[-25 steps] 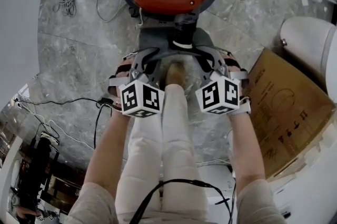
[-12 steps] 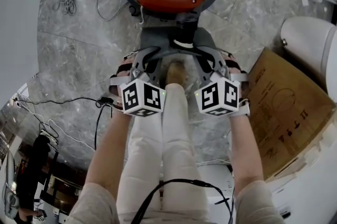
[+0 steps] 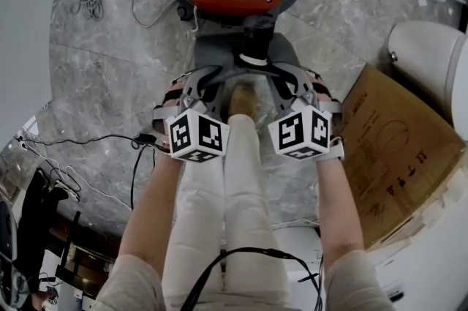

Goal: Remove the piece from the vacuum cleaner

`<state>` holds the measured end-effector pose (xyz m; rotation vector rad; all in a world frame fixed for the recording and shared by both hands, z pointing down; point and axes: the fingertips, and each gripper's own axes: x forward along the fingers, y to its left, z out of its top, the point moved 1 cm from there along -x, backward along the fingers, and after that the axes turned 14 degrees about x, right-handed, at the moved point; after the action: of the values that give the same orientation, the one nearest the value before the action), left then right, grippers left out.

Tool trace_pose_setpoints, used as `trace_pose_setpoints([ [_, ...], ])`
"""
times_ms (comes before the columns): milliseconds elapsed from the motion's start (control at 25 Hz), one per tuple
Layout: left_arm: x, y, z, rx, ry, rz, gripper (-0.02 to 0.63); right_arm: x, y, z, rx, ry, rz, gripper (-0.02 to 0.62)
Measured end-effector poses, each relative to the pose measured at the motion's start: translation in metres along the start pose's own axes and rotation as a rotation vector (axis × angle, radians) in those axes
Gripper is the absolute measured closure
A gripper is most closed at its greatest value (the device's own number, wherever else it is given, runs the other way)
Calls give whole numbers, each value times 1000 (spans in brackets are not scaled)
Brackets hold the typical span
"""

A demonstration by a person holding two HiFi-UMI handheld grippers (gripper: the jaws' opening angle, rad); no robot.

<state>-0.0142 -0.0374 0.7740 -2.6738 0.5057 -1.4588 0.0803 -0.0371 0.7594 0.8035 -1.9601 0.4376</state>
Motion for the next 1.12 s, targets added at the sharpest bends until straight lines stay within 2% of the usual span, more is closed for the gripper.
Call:
trace_pose_setpoints([
  [160,2,-11,-4,-24,1,-20,574,1,1,-2,-22,21,1,557],
  [360,-2,-4,-3,-30,2,9,574,-2,3,-1,-19,-1,-32,557],
  [560,-1,-14,-18,-31,23,-28,574,-1,23,-4,-63,22,-15,557],
  [840,-15,-23,-21,-21,27,-36,574,-12,40,-6,-7,8,41,557],
  [1120,-38,-22,-6,-3,24,-48,573,-36,44,0,19,-11,58,557],
])
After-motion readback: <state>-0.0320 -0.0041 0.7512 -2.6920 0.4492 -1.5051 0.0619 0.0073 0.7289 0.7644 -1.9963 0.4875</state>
